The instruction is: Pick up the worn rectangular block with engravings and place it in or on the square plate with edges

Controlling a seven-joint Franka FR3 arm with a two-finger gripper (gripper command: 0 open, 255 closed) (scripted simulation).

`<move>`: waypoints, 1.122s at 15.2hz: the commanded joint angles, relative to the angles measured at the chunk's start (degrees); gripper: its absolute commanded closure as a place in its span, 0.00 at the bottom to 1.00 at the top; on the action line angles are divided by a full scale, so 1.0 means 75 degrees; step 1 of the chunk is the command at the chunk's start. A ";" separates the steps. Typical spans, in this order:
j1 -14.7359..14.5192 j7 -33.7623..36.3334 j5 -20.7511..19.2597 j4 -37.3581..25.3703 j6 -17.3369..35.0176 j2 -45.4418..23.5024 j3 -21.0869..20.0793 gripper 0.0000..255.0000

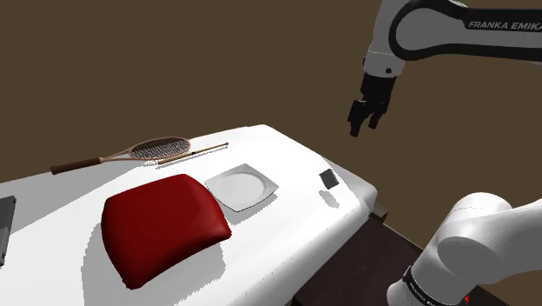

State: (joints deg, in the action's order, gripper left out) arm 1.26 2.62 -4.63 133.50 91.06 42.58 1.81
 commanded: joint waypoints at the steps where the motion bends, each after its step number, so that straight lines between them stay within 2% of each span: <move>1: 0.0000 0.0000 0.0000 0.0000 0.0000 0.0000 0.0000 0.00; 10: 0.0190 -0.1819 -0.0116 0.0872 0.1910 -0.0859 0.1773 0.00; 17: 0.0040 -0.3515 0.0351 0.0860 0.3327 -0.2379 0.3210 0.00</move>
State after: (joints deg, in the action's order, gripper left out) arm 1.83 -21.79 -2.77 139.94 114.54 26.34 24.45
